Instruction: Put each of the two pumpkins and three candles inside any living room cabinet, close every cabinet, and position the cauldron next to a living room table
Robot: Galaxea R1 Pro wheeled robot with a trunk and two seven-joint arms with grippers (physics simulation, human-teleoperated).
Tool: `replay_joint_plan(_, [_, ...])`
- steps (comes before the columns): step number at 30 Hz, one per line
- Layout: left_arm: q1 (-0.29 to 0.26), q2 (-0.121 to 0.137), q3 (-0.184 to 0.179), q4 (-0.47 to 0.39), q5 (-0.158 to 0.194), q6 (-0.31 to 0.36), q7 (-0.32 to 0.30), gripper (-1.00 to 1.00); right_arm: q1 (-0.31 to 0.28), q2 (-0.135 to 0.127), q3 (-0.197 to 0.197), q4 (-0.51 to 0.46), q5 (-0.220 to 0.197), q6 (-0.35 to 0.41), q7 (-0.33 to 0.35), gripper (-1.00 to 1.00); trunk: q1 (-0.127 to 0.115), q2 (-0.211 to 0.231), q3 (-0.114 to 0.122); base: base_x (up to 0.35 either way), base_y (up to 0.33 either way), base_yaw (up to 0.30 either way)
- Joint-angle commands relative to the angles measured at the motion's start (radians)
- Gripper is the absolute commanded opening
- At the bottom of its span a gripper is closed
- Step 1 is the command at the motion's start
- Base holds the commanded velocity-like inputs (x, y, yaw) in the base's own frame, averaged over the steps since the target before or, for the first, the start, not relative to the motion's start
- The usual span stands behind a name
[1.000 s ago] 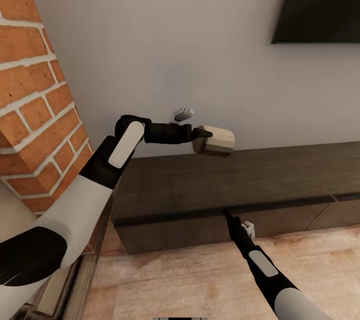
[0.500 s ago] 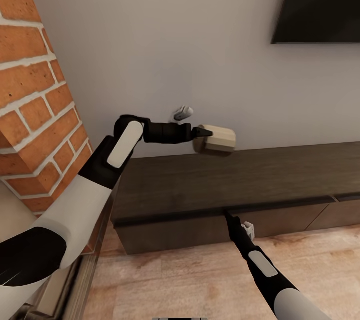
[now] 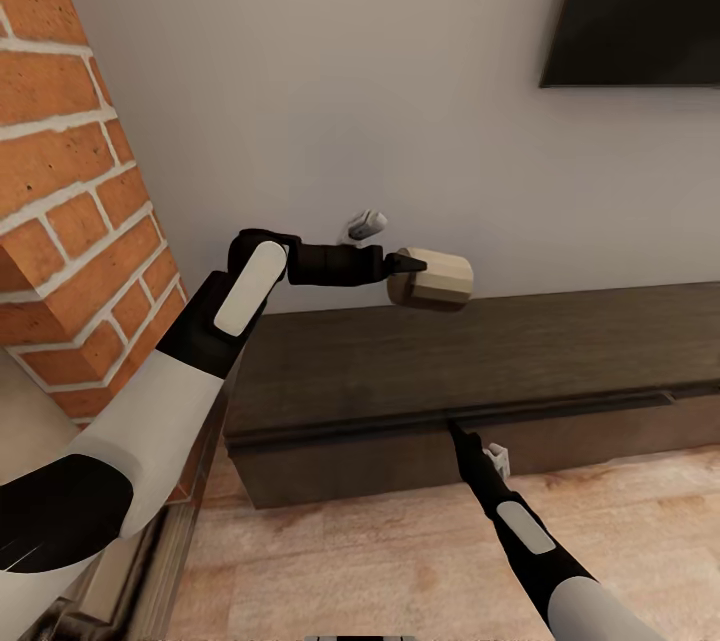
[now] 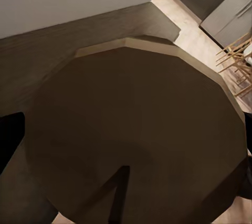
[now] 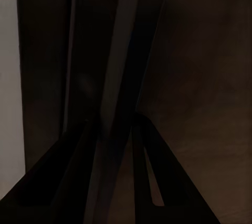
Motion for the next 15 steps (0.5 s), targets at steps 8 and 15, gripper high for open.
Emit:
replay_joint_plan(8, [-0.001,-0.002,-0.001,-0.001,-0.020,0.002,-0.006,-1.00,-0.001,0.002,0.010,-0.008,-0.013,0.007,0.003,-1.00,0.000,0.000,-0.001,-0.090,0.000,0.000])
replay_joint_plan(15, [-0.001,-0.002,-0.001,-0.001,-0.022,0.002,-0.006,-1.00,-0.001,0.002,0.010,-0.008,-0.013,0.006,0.004,-1.00,0.000,0.000,-0.001,-0.079,0.000,0.000])
